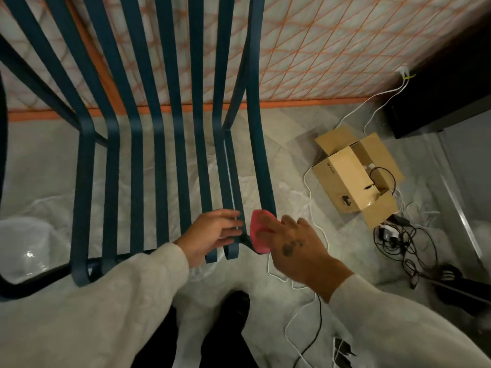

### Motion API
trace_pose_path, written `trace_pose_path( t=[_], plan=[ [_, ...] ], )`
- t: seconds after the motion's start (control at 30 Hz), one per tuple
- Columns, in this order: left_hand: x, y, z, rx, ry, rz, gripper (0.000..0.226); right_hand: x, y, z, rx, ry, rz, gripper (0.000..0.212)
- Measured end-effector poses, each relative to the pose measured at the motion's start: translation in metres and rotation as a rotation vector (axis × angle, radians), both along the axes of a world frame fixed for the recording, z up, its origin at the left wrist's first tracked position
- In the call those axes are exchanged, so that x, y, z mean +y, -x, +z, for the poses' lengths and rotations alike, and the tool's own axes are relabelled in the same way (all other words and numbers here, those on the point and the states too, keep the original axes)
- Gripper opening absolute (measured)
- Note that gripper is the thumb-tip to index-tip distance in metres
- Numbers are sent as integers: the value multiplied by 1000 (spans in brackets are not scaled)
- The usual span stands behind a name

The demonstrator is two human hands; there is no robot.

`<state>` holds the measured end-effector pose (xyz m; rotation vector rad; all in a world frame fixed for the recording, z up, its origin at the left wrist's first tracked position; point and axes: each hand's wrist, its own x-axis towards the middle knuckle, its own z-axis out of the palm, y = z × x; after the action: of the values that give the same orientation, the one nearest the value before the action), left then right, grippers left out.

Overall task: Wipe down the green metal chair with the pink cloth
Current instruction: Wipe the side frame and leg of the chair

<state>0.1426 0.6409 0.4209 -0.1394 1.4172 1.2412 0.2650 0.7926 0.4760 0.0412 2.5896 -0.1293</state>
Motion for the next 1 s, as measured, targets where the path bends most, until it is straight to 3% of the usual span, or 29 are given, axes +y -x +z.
trace_pose_path(
  t=[0.07,0.13,0.2,0.27,0.37,0.5,0.67,0.77,0.9,1.0],
  plan=[
    [13,-5,6,19,-41,22,31,3,-9,8,67,313,-301,44],
    [25,-9,11,26,-74,41,32,10,-14,18,180,656,-779,45],
    [34,-12,12,32,-96,64,34,20,-12,21,320,805,-1111,43],
    [43,-16,13,43,-92,101,34,30,-3,22,419,869,-1266,45],
    [49,-20,12,34,-78,174,31,40,20,10,385,933,-1284,49],
    [50,-26,10,25,-89,179,34,34,22,-12,274,937,-1135,44],
    [46,-34,5,7,-83,149,40,-9,-47,-30,459,1015,-1255,55],
    [42,-43,0,-34,-50,130,39,-32,-74,-42,450,1049,-1361,68],
    [38,-50,-6,-23,-8,69,39,-20,-55,-42,561,949,-1267,38],
    [39,-49,-8,-53,18,101,45,4,-9,-35,541,796,-1073,38]
  ],
)
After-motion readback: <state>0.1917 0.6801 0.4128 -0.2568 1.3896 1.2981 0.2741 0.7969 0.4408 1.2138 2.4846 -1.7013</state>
